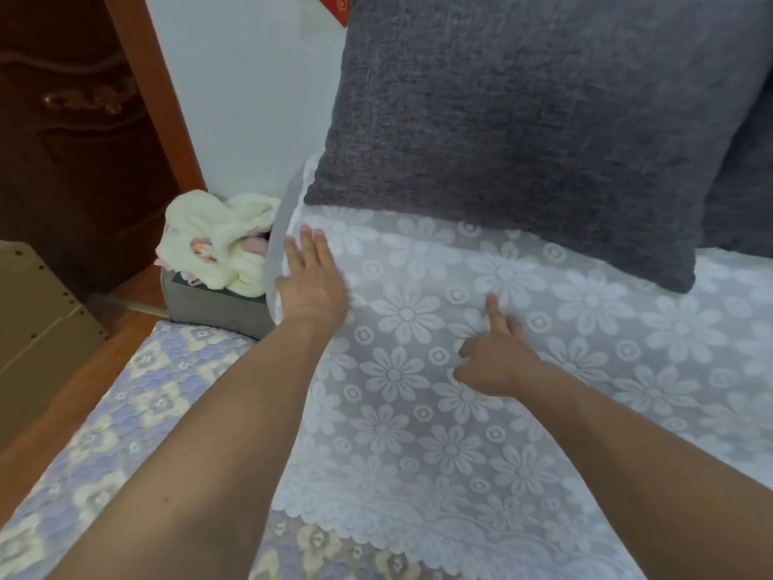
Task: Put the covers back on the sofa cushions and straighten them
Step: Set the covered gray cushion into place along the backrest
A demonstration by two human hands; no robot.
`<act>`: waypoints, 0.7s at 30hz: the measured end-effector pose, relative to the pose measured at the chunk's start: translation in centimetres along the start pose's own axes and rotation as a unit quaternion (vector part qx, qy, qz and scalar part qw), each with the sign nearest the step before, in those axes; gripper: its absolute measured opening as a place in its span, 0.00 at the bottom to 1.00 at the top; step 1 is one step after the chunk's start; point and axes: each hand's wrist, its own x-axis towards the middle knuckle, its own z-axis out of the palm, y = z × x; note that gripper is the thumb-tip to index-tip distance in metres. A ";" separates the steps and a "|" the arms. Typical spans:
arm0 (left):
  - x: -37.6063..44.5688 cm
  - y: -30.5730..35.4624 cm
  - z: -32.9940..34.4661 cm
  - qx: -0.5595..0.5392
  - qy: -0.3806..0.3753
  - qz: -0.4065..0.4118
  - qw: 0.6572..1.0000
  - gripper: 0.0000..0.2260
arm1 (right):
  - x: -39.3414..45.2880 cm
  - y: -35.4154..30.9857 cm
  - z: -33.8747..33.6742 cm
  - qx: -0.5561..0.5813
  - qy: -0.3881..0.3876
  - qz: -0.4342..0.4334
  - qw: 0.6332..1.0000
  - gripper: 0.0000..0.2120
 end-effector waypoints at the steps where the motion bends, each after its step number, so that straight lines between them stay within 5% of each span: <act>1: -0.9 0.5 -0.5 -0.009 -0.020 -0.034 0.999 0.37 | -0.1 0.1 -0.6 0.013 -0.008 -0.014 1.000 0.24; 5: -5.5 0.1 1.6 0.055 -0.198 -0.082 0.975 0.29 | -3.4 2.7 -0.2 0.147 0.006 -0.059 0.987 0.24; 7: -9.4 0.4 5.6 0.071 -0.304 0.002 0.950 0.26 | -7.3 6.3 2.3 0.153 -0.009 -0.033 0.988 0.24; 12: -26.3 8.6 9.0 0.095 -0.411 0.187 0.887 0.14 | -22.7 19.3 12.0 0.098 -0.179 0.067 0.977 0.20; 14: -32.7 12.5 8.9 0.090 -0.461 0.241 0.849 0.17 | -29.5 26.1 15.6 0.078 -0.241 0.145 0.956 0.21; 18: -40.6 22.6 6.5 0.058 -0.460 0.336 0.820 0.12 | -42.6 38.7 17.9 0.119 -0.238 0.310 0.913 0.22; 21: -48.8 31.2 -0.1 -0.021 -0.421 0.385 0.821 0.12 | -52.1 46.1 17.5 0.136 -0.171 0.348 0.912 0.15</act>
